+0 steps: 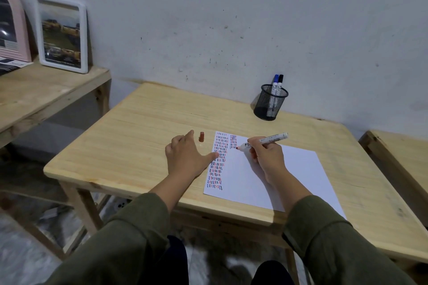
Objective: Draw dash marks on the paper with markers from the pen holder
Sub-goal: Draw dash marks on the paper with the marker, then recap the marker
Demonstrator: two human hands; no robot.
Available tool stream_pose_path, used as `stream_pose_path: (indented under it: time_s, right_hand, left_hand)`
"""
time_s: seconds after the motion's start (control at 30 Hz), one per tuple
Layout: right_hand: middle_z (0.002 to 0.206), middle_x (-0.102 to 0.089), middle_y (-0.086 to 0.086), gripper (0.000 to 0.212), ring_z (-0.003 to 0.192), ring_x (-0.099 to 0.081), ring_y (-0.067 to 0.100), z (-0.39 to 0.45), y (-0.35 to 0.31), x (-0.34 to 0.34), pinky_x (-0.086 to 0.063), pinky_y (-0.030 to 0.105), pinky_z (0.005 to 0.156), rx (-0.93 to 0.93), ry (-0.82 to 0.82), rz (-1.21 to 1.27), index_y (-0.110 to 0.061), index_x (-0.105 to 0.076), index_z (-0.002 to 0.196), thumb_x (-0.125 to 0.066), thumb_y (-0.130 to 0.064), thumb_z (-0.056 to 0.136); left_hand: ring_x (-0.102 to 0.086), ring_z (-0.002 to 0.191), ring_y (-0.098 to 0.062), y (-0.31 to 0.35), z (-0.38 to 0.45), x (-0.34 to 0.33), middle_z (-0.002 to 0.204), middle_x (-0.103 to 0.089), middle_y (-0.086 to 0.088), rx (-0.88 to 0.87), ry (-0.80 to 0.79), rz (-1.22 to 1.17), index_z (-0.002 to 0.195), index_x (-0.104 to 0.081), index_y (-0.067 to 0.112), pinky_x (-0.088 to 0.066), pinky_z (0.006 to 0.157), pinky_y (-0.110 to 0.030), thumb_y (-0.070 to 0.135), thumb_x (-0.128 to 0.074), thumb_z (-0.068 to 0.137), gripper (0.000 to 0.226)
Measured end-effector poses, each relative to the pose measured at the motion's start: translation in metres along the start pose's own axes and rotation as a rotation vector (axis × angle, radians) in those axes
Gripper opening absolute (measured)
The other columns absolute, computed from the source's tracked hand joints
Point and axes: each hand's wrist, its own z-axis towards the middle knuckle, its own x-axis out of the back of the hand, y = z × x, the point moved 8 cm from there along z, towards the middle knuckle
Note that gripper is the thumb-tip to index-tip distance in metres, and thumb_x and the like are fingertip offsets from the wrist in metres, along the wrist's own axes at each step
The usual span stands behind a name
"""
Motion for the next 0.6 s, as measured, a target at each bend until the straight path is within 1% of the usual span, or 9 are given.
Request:
stream_pose_path:
  time_s: [0.1, 0.17, 0.3, 0.43, 0.53, 0.6]
  right_hand:
    - [0.064, -0.061, 0.0, 0.015, 0.06, -0.054, 0.01, -0.001, 0.0, 0.002, -0.042, 0.019, 0.06, -0.011, 0.018, 0.054, -0.011, -0.072, 0.087, -0.062, -0.023, 0.086]
    - [0.062, -0.06, 0.0, 0.014, 0.057, -0.053, 0.009, -0.002, 0.002, 0.004, -0.043, 0.017, 0.055, -0.039, 0.023, 0.123, -0.011, -0.071, 0.084, -0.064, -0.022, 0.085]
    - [0.061, -0.058, 0.001, 0.01, 0.054, -0.051, 0.01, -0.002, 0.002, 0.003, -0.043, 0.017, 0.051, -0.068, -0.002, 0.233, -0.014, -0.069, 0.078, -0.066, -0.022, 0.085]
    - [0.057, -0.053, 0.005, 0.008, 0.04, -0.047, 0.007, -0.008, -0.003, 0.003, -0.041, 0.016, 0.04, -0.103, -0.033, 0.38, -0.007, -0.066, 0.083, -0.063, -0.013, 0.086]
    - [0.063, -0.055, 0.007, 0.009, 0.046, -0.049, 0.01, -0.007, -0.008, 0.006, -0.041, 0.016, 0.043, -0.098, -0.039, 0.392, -0.007, -0.068, 0.083, -0.061, -0.011, 0.086]
    - [0.066, -0.056, 0.008, 0.01, 0.049, -0.05, 0.011, -0.005, -0.015, 0.008, -0.041, 0.016, 0.045, -0.083, -0.046, 0.39, -0.008, -0.069, 0.083, -0.06, -0.011, 0.086]
  left_hand:
    - [-0.028, 0.14, -0.02, -0.001, 0.001, 0.0, 0.145, -0.045, -0.001, 0.001, -0.002, -0.006, 0.145, -0.032, 0.018, -0.022, 0.111, -0.038, 0.07, -0.062, 0.068, 0.097]
    - [-0.031, 0.139, -0.019, -0.001, 0.002, 0.001, 0.142, -0.049, 0.002, 0.004, 0.012, -0.041, 0.142, -0.037, 0.022, -0.023, 0.11, -0.039, 0.065, -0.06, 0.073, 0.084]
    - [-0.035, 0.134, -0.015, 0.002, 0.009, 0.007, 0.13, -0.06, 0.008, 0.018, 0.055, -0.17, 0.136, -0.045, 0.029, -0.026, 0.103, -0.039, 0.046, -0.058, 0.086, 0.054]
    - [-0.041, 0.129, -0.016, 0.01, 0.018, 0.01, 0.12, -0.065, 0.006, -0.002, 0.056, -0.14, 0.129, -0.053, 0.033, -0.029, 0.096, -0.038, 0.035, -0.053, 0.092, 0.037]
    - [-0.046, 0.123, -0.014, 0.011, 0.027, 0.008, 0.112, -0.068, 0.006, 0.006, 0.061, -0.114, 0.114, -0.064, 0.033, -0.027, 0.09, -0.034, 0.031, -0.049, 0.093, 0.025]
    - [-0.051, 0.116, -0.014, 0.011, 0.031, 0.007, 0.103, -0.071, 0.008, 0.029, 0.071, -0.133, 0.105, -0.067, 0.034, -0.027, 0.087, -0.032, 0.031, -0.05, 0.092, 0.021]
